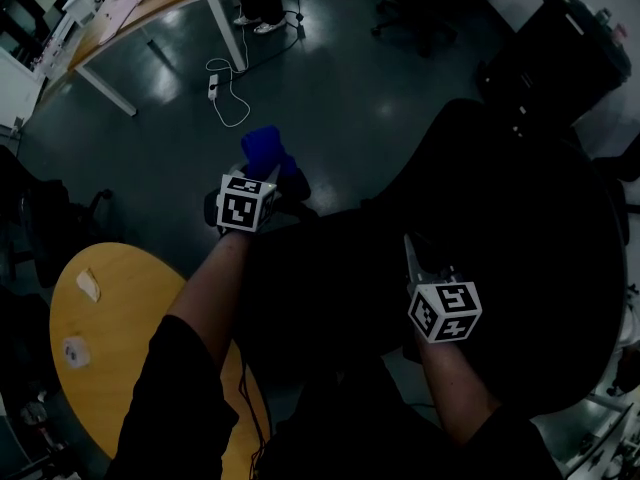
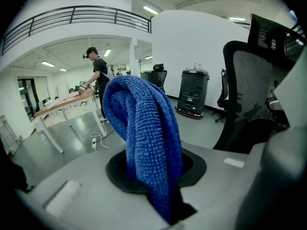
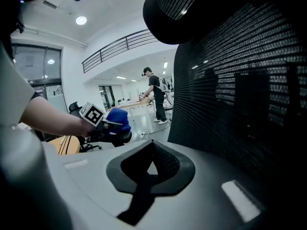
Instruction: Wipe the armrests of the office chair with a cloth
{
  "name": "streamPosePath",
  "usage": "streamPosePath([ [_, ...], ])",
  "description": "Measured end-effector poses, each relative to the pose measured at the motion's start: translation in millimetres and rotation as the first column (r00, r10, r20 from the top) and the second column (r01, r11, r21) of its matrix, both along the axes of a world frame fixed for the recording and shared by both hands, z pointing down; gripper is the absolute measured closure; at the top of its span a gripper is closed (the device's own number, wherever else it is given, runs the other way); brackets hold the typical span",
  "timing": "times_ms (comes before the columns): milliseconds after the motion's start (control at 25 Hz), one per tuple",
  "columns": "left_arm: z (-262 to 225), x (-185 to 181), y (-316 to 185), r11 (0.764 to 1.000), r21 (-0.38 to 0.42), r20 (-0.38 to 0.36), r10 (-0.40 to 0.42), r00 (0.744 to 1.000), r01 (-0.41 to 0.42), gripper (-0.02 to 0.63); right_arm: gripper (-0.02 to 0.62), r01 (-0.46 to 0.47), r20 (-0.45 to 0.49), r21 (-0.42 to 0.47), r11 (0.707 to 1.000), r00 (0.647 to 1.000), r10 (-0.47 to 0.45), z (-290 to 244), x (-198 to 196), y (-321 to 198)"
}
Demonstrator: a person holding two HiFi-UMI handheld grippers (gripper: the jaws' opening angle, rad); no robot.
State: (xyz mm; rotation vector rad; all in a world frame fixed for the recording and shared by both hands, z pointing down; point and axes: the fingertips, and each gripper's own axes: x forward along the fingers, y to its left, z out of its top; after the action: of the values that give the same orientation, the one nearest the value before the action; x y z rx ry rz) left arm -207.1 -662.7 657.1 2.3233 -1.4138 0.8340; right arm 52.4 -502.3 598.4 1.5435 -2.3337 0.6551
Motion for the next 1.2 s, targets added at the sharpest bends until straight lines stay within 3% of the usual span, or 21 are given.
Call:
streamPosePath([
  [440, -3.6, -112.5, 29.8, 0.977, -0.025, 0.018, -0.213, 0.977, 0.214, 0.5, 0.591, -0.018, 0.006, -0.033, 0.999, 1.0, 0.019, 5.1, 1.4, 4.5],
  [760, -8.5, -164.6, 57.4, 0.952, -0.038, 0.036, -0.302, 0.952, 0.304, 0.5, 0.591, -0.04, 0.005, -0.039, 0.998, 0.999, 0.04, 3.5, 1.9, 5.6],
  [960, -12.1, -184.1, 73.9, 0.94, -0.045, 0.058, -0.336, 0.94, 0.339, 0.5, 0.591, -0.045, 0.012, -0.035, 0.998, 0.999, 0.046, 0.9, 3.7, 7.7],
  [1080, -19.9, -186.2, 78.6, 0.93, -0.036, 0.018, -0.365, 0.931, 0.365, 0.5, 0.591, -0.041, 0.015, -0.031, 0.999, 0.999, 0.042, -0.1, 2.4, 11.3],
  [1200, -37.7, -158.8, 70.6, 0.95, 0.008, -0.025, -0.313, 0.949, 0.313, 0.5, 0.591, -0.037, 0.02, -0.031, 0.999, 0.999, 0.037, 1.8, 0.4, 13.5],
])
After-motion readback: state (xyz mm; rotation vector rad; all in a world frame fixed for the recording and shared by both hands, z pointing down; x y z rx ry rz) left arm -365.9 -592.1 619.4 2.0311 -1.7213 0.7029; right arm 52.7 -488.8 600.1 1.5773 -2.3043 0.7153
